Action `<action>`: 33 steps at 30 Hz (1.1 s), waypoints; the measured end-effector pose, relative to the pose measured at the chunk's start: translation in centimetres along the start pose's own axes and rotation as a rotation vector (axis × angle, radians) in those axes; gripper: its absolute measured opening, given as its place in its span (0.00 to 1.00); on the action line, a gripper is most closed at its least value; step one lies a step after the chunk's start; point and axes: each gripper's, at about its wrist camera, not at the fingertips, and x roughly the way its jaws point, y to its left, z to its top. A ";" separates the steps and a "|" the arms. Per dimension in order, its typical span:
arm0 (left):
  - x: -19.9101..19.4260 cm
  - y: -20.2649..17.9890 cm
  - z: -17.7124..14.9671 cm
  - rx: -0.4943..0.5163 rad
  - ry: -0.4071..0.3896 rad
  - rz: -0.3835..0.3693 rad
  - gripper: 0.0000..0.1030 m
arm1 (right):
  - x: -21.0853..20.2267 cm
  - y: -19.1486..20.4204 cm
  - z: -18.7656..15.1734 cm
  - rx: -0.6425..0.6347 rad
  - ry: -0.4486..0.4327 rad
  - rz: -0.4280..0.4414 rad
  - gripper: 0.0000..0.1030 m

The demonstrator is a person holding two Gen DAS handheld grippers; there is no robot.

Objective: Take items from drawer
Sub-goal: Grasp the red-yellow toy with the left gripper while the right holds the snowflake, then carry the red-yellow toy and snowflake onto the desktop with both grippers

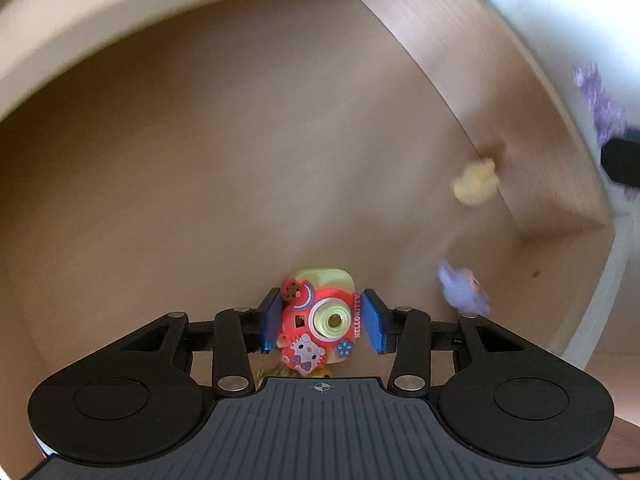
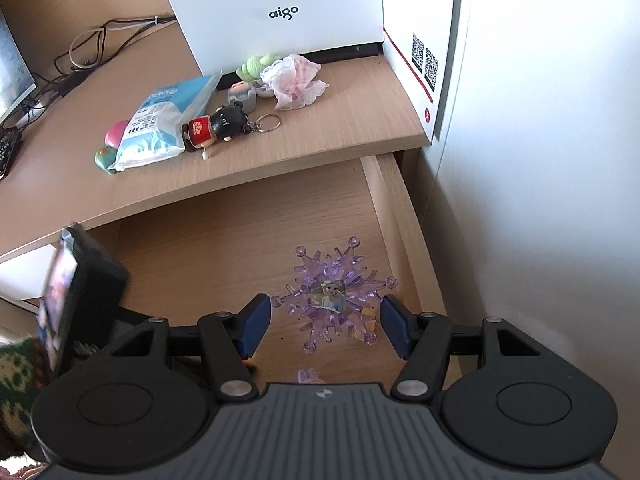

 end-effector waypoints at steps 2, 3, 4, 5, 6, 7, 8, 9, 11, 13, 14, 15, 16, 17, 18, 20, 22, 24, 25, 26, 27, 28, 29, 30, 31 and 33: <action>-0.9 0.9 -0.6 0.019 -0.014 -0.037 0.45 | 0.3 0.2 0.1 -0.004 0.005 0.002 0.59; -0.9 0.4 -0.3 0.043 -0.015 -0.042 0.45 | 0.4 0.4 0.1 -0.007 0.009 0.004 0.59; -1.1 0.1 -0.7 0.076 -0.015 -0.030 0.44 | 0.6 0.6 0.1 -0.010 0.012 0.009 0.59; -1.1 -0.4 -0.9 0.100 -0.015 -0.005 0.44 | 0.7 0.9 0.1 -0.016 0.015 0.016 0.59; -0.8 -0.8 -1.2 0.114 -0.013 0.021 0.44 | 0.9 1.2 0.1 -0.021 0.018 0.022 0.59; -0.6 -0.9 -1.6 0.117 -0.008 0.041 0.51 | 1.0 1.5 0.1 -0.028 0.020 0.029 0.59; -0.5 -0.9 -1.8 0.104 -0.021 0.038 0.54 | 1.2 1.9 0.1 -0.034 0.023 0.034 0.59; -0.3 -0.9 -1.5 0.092 -0.026 0.035 0.54 | 1.3 2.2 0.1 -0.040 0.024 0.037 0.59; -0.4 -1.0 -1.5 0.086 -0.034 0.033 0.54 | 1.5 2.7 0.1 -0.050 0.027 0.042 0.59; 0.0 -1.2 -1.6 0.098 -0.039 0.023 0.49 | 1.7 2.9 0.1 -0.055 0.031 0.046 0.59; 0.0 -1.3 -1.5 0.104 -0.037 0.022 0.49 | 1.9 3.0 0.1 -0.057 0.035 0.046 0.59; -0.1 -1.3 -1.5 0.106 -0.037 0.024 0.49 | 2.0 3.1 0.0 -0.058 0.037 0.045 0.59; 0.5 -1.6 -1.5 0.101 -0.034 0.020 0.49 | 2.1 3.2 0.0 -0.060 0.040 0.044 0.59; 0.5 -1.6 -1.6 0.101 -0.031 0.016 0.49 | 2.2 3.2 -0.1 -0.059 0.042 0.044 0.59; 0.4 -1.7 -1.8 0.100 -0.029 0.015 0.49 | 2.2 3.1 -0.1 -0.059 0.044 0.045 0.59; 0.1 -1.6 -2.2 0.103 -0.031 0.010 0.48 | 2.4 3.2 -0.3 -0.061 0.050 0.045 0.59; -0.5 -1.4 -2.4 0.098 -0.036 -0.007 0.48 | 2.5 3.2 -0.4 -0.065 0.055 0.044 0.59; -1.7 -1.1 -2.7 0.090 -0.054 -0.036 0.48 | 2.6 3.2 -0.5 -0.067 0.061 0.042 0.59; -2.4 -0.9 -2.7 0.088 -0.068 -0.050 0.48 | 2.6 3.1 -0.6 -0.066 0.063 0.041 0.59; -3.4 -0.7 -2.8 0.088 -0.085 -0.064 0.48 | 2.5 3.1 -0.6 -0.066 0.064 0.041 0.59; -4.1 -0.7 -2.8 0.088 -0.103 -0.076 0.48 | 2.4 3.1 -0.6 -0.064 0.065 0.043 0.59; -5.2 -0.6 -2.8 0.087 -0.123 -0.088 0.48 | 2.3 3.1 -0.7 -0.061 0.063 0.045 0.59; -6.4 -0.5 -2.7 0.085 -0.149 -0.100 0.48 | 2.2 3.0 -0.6 -0.058 0.061 0.047 0.59; -7.5 -0.3 -2.5 0.082 -0.174 -0.108 0.48 | 2.0 3.1 -0.6 -0.056 0.059 0.049 0.59; -8.4 -0.2 -2.3 0.077 -0.198 -0.116 0.48 | 1.8 3.1 -0.6 -0.055 0.055 0.051 0.59; -10.8 0.2 -1.7 0.063 -0.258 -0.136 0.48 | 1.4 3.4 -0.5 -0.058 0.043 0.054 0.59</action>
